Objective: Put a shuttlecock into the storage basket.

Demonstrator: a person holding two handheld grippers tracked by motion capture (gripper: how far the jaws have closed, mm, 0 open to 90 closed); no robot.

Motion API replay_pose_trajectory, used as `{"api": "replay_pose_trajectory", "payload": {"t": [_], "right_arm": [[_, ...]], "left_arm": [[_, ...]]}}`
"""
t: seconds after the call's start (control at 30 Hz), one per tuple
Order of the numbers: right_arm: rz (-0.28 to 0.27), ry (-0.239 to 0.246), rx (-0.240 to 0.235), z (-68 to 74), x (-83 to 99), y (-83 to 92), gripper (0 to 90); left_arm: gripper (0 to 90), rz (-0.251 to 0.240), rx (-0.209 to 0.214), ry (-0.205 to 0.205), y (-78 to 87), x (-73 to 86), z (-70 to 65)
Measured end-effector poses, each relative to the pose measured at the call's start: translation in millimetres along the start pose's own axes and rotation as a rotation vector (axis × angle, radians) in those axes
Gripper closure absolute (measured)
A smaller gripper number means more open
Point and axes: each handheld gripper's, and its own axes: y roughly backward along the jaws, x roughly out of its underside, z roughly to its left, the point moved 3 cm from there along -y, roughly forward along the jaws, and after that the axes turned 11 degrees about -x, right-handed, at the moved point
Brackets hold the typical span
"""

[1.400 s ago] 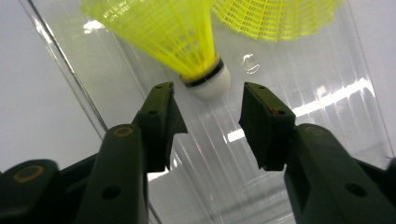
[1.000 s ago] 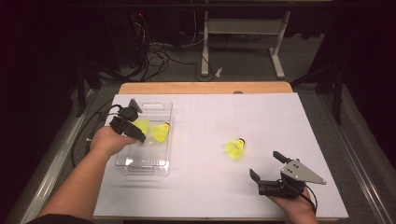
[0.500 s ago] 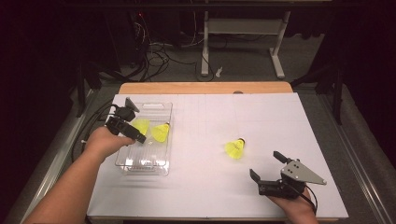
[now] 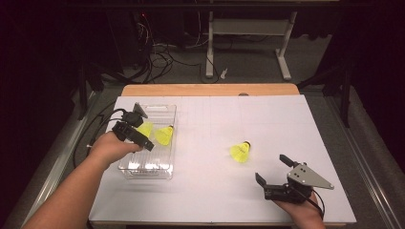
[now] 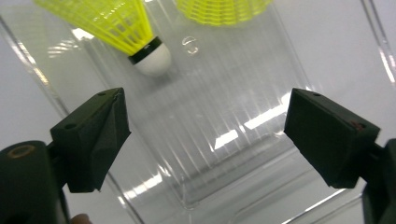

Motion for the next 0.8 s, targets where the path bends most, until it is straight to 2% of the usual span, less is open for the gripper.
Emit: {"api": "replay_pose_trajectory", "payload": {"t": [0.1,0.27,0.37,0.57,0.8], "right_arm": [[0.002,-0.001,0.003,-0.6,0.4,0.0,0.0],[0.002,-0.019,0.012,-4.2,1.4,0.4,0.0],[0.003,-0.030,0.013,-5.1,2.7,-0.3,0.0],[0.012,-0.016,0.007,-3.4,2.2,-3.8,0.0],[0.006,-0.003,0.004,0.1,1.3,0.3,0.0]], "left_arm": [[9.8,0.005,0.013,0.003,0.5,-1.3,-0.8],[0.8,0.000,0.009,-0.002,1.1,-1.0,-1.3],[0.1,0.003,0.009,-0.008,1.3,0.4,-1.3],[0.2,-0.008,0.017,0.004,5.0,0.9,-3.0],[0.4,-0.008,0.019,-0.013,6.7,0.2,-13.5]]}}
